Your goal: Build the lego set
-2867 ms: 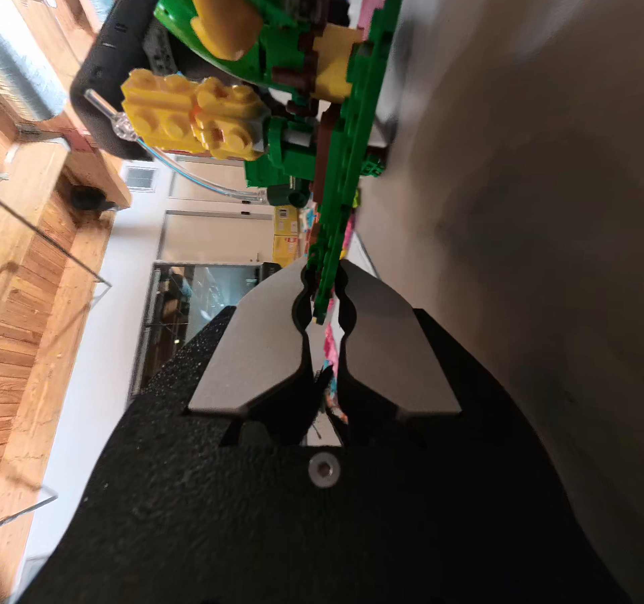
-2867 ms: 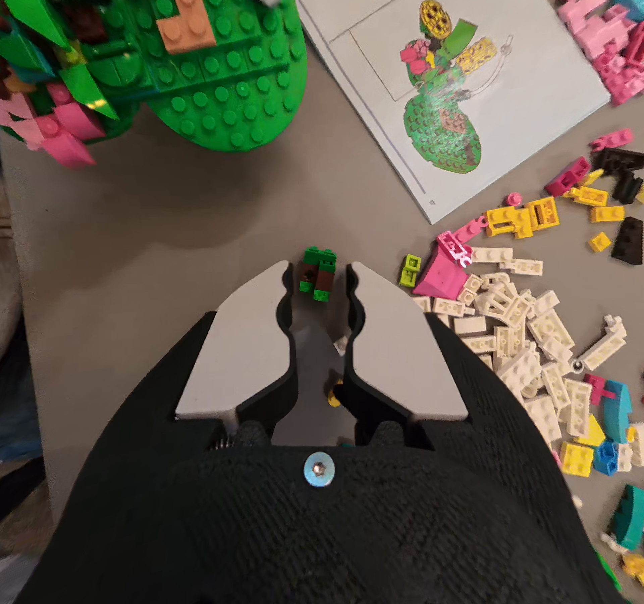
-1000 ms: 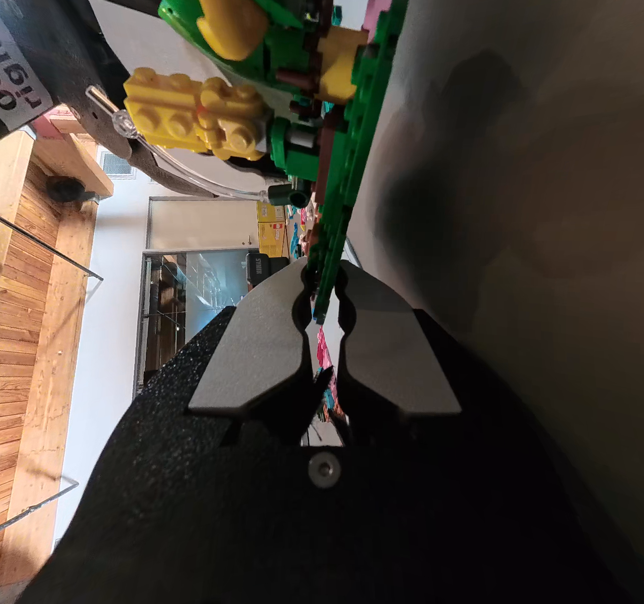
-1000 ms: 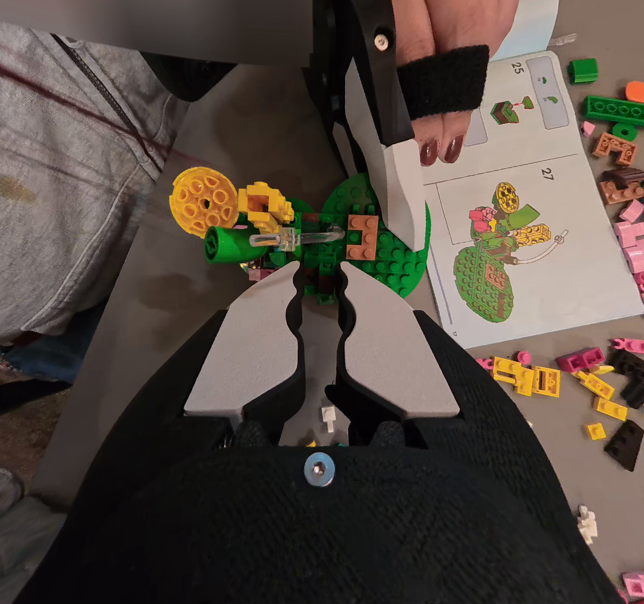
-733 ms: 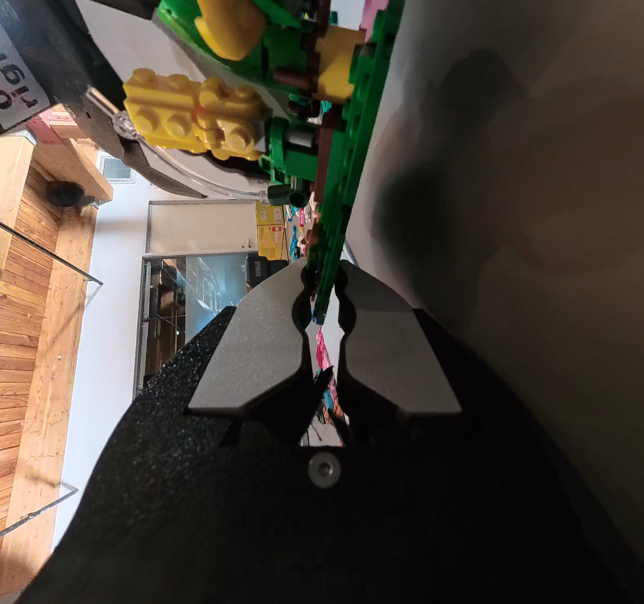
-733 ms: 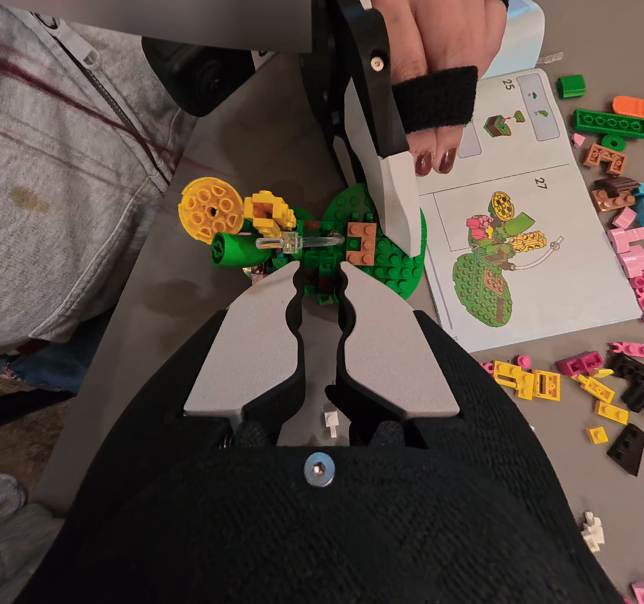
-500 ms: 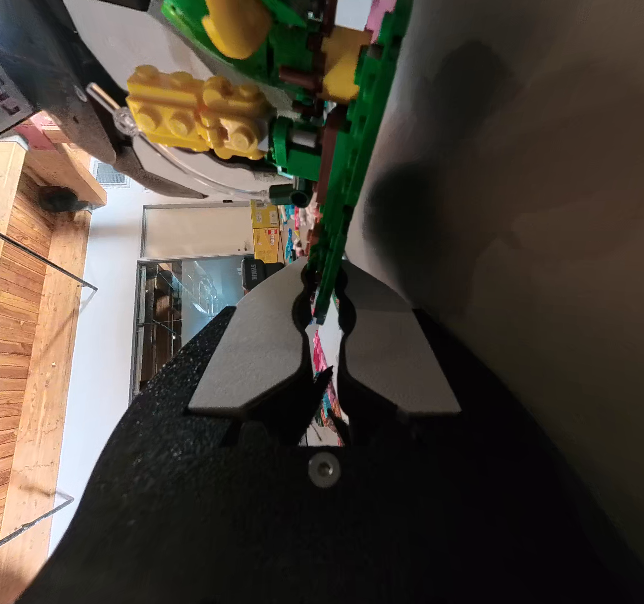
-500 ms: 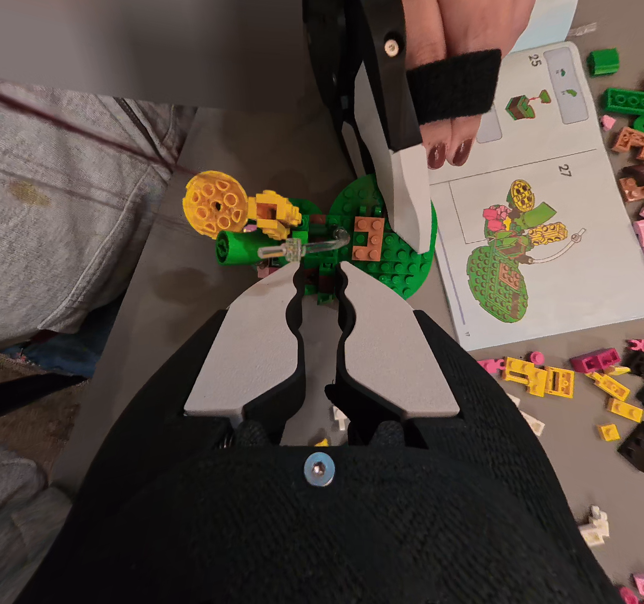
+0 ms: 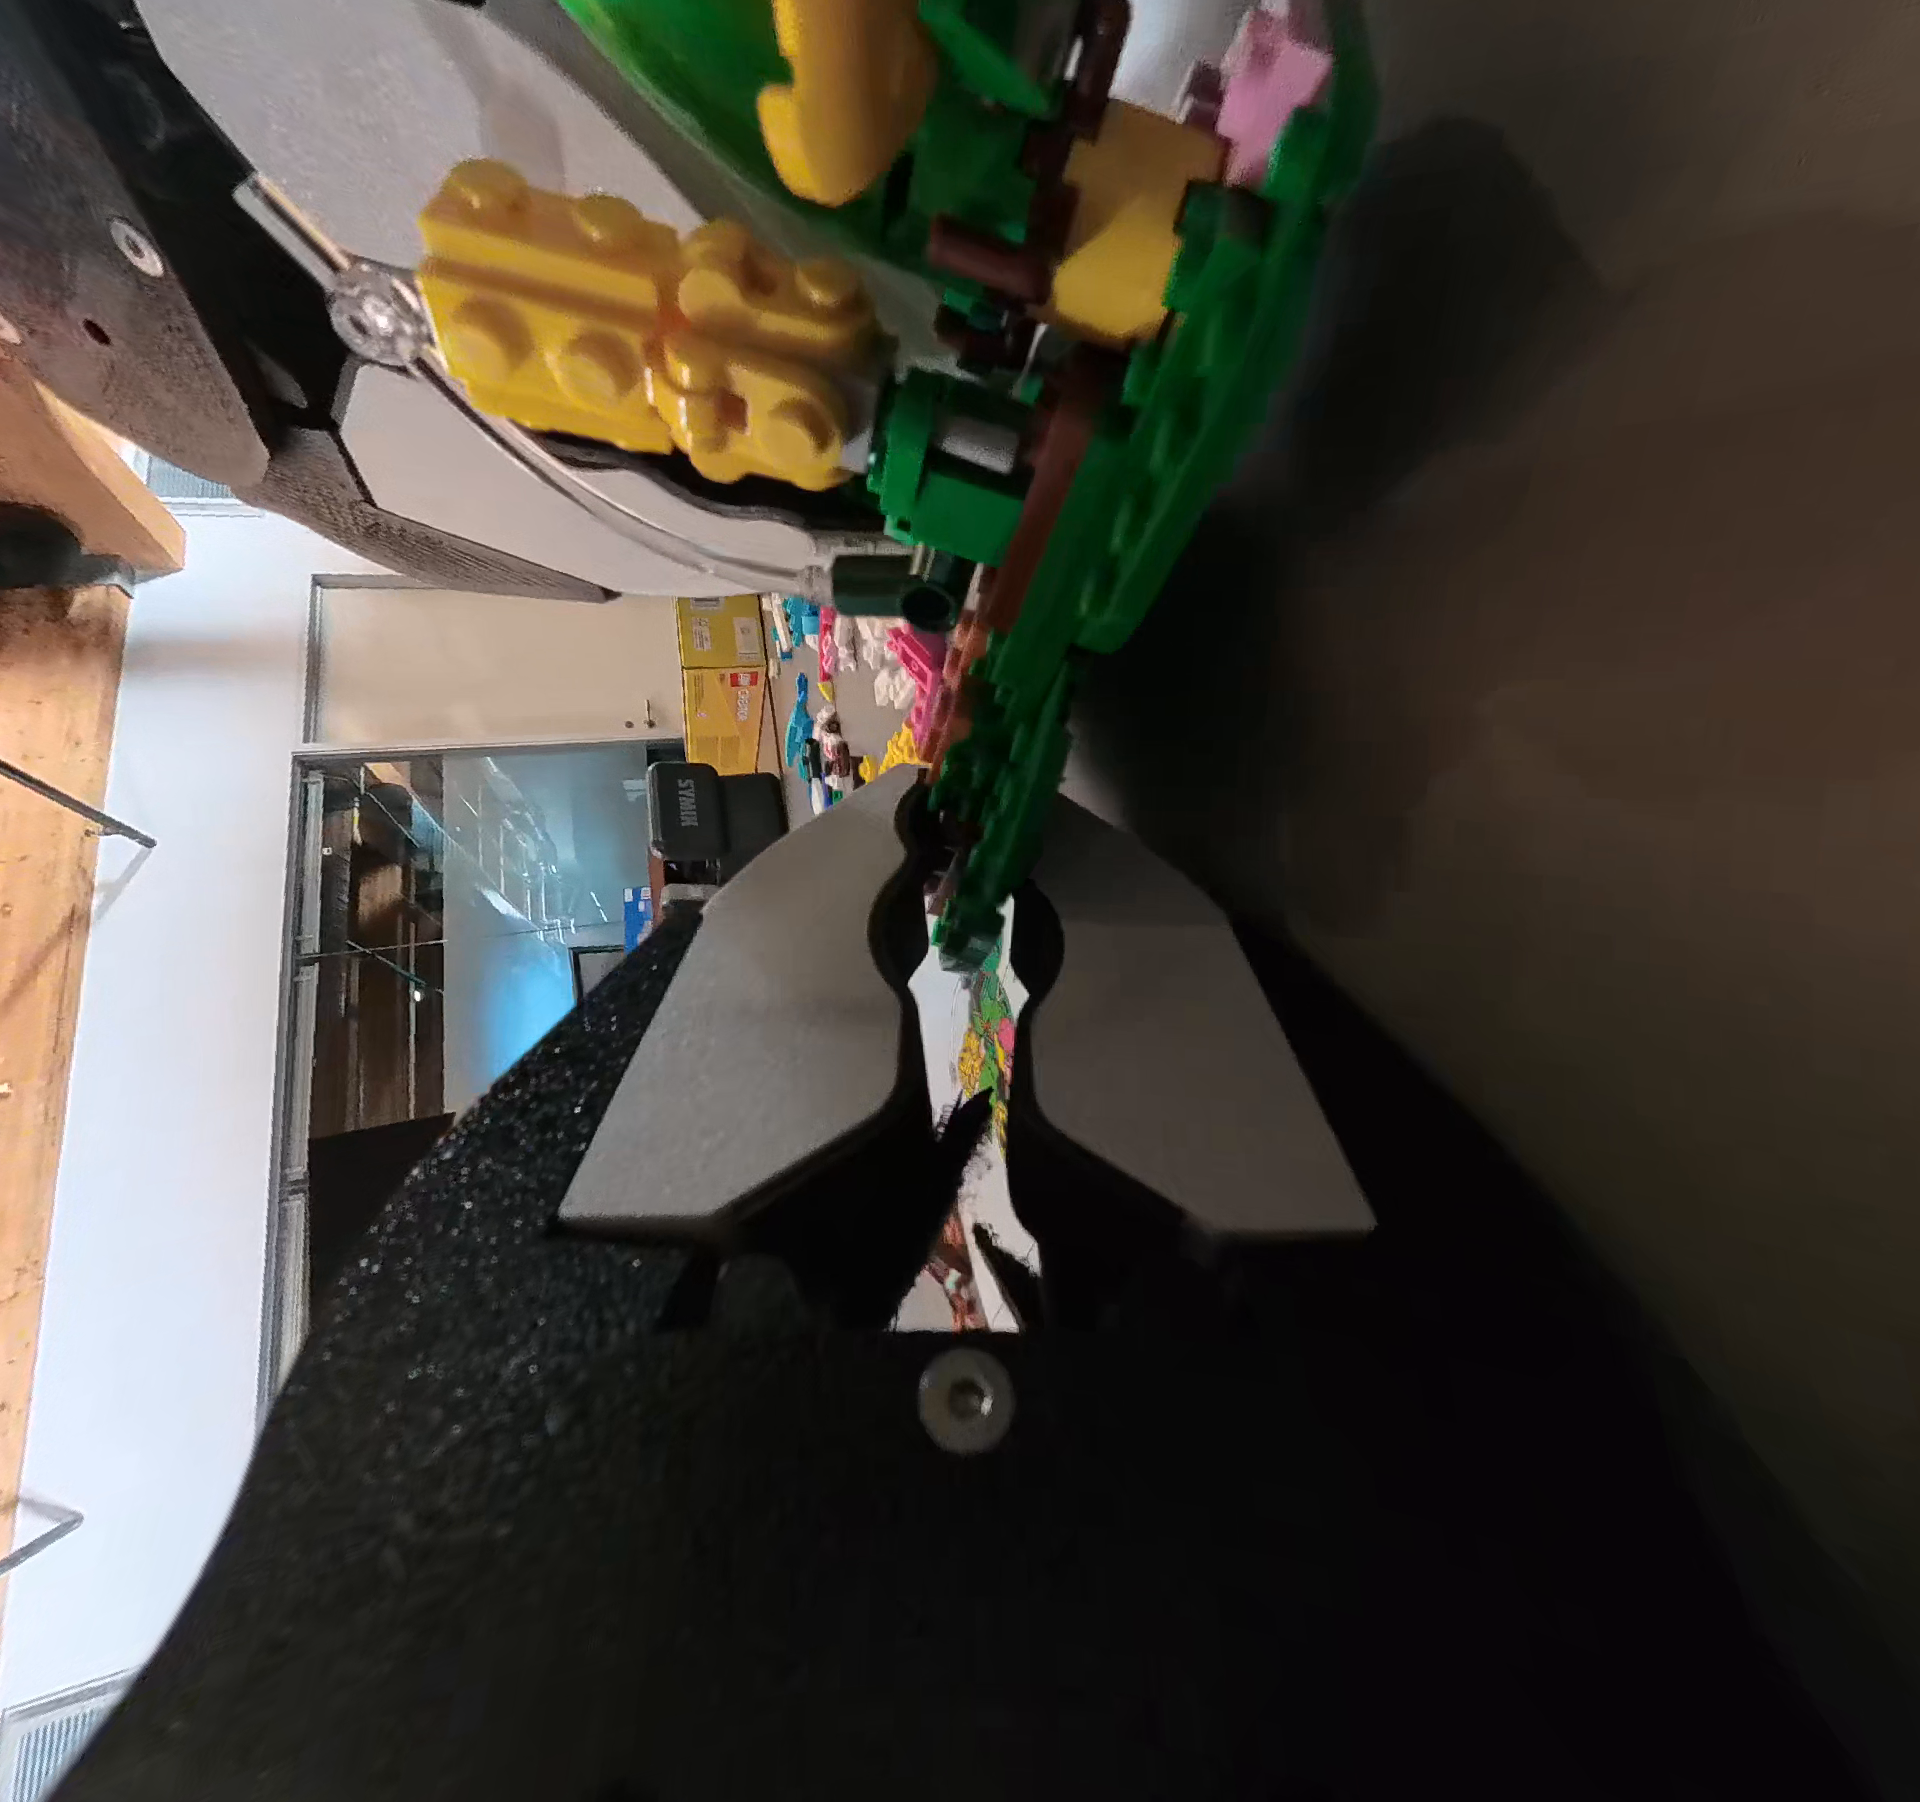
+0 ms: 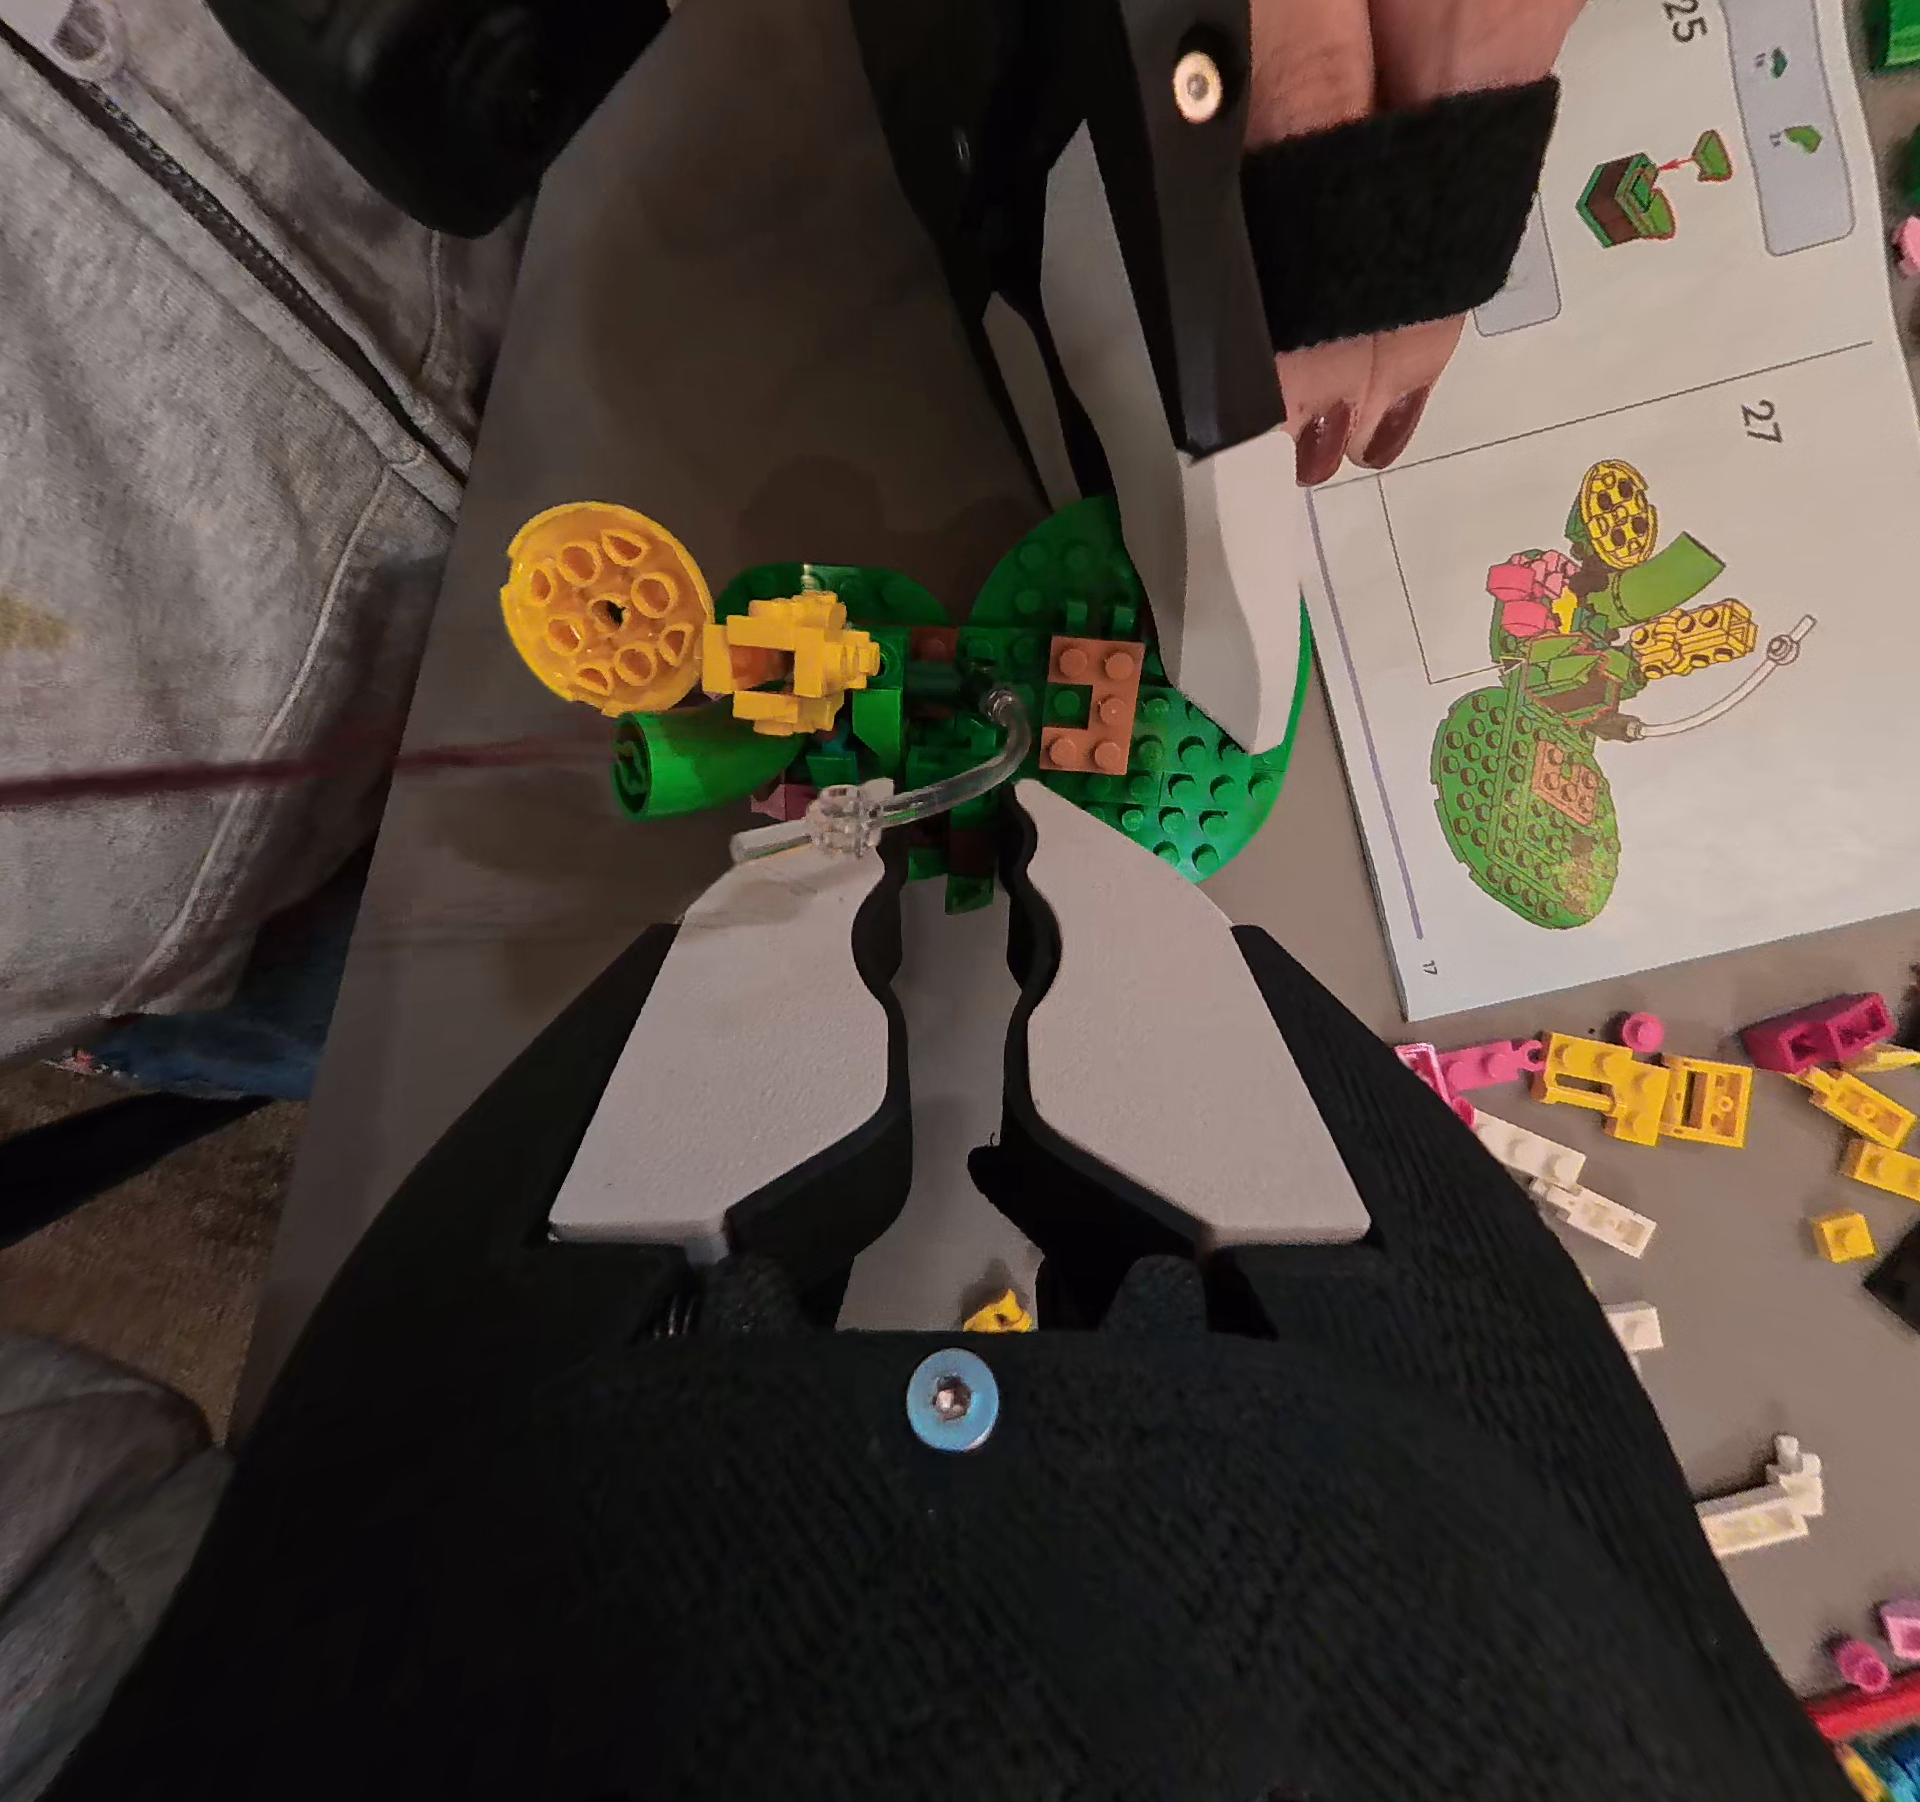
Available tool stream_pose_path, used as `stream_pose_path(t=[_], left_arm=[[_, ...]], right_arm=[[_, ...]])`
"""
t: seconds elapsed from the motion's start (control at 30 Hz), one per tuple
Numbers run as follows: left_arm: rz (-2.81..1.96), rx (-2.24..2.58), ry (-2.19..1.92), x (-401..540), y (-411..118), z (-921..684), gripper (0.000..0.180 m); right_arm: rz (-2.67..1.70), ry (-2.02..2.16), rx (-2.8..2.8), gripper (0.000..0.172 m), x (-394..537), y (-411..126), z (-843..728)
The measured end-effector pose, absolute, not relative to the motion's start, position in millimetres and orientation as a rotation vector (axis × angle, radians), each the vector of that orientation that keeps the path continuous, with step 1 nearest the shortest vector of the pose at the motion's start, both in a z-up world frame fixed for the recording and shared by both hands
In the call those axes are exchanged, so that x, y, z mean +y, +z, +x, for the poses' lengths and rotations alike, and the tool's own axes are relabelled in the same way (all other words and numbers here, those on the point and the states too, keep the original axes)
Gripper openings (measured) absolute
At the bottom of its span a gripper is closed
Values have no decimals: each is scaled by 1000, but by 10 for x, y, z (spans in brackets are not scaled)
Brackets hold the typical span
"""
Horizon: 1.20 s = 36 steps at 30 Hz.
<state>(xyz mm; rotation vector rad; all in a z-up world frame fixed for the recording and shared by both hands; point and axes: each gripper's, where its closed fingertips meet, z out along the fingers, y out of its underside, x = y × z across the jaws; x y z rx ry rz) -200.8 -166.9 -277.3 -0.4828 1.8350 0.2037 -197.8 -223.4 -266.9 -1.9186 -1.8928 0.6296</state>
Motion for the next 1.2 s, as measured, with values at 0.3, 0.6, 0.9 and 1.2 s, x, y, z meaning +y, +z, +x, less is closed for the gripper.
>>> stream_pose_path(t=[0.3, 0.6, 0.9, 1.2], left_arm=[[-494, 1842, 215, -1648, -2784, -2002, 11], [-493, 1843, 220, -1638, -2789, -1999, 11], [-448, 1835, 233, -1663, -2777, -1994, 11], [-393, 1819, 272, -1641, -2759, -2005, 11]], right_arm=[[-1948, 561, -1886, 14, -2224, -2690, -1981], [-1926, 597, -1864, 14, -2203, -2674, -1984], [-1929, 668, -1831, 14, -2173, -2674, -1923], [-1986, 591, -1808, 14, -2063, -2753, -1741]])
